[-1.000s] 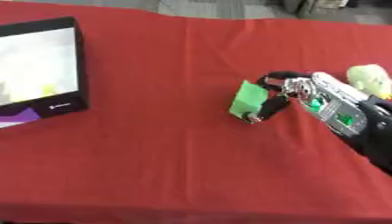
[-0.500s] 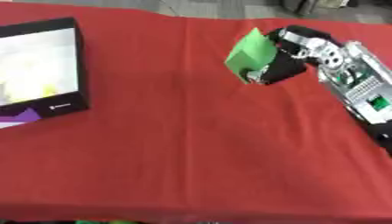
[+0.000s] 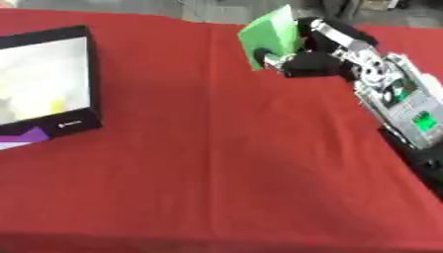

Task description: Pick up the objects with one hand, pass them to the other hand, and then place them into the box on the other side of the table.

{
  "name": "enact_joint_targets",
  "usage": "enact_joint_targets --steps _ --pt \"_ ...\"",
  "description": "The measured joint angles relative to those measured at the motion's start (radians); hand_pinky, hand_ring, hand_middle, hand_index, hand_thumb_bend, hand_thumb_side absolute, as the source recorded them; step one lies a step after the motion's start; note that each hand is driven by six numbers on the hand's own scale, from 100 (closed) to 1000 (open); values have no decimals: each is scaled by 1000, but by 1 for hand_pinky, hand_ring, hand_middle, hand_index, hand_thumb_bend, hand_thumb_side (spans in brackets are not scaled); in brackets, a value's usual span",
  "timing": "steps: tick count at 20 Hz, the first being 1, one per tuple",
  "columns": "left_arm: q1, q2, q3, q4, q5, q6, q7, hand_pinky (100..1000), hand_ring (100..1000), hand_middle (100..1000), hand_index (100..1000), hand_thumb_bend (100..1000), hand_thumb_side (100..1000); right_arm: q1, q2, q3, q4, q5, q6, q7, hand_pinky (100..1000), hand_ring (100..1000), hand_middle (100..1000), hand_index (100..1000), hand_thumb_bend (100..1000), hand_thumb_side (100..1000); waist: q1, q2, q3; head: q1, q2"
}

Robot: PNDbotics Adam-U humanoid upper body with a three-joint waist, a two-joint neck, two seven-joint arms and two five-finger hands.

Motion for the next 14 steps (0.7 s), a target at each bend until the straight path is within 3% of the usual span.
enact_joint_targets --steps 5,14 --pt "-11 7 -47 -119 92 -45 -55 881 811 791 842 100 651 -22 52 81 0 -31 -66 -165 785 536 457 539 100 348 1 1 7 5 -11" --pt "-51 5 -133 -266 143 -36 -201 888 832 808 859 100 603 -64 83 170 0 73 -129 -204 786 525 451 532 100 253 3 6 14 46 -22"
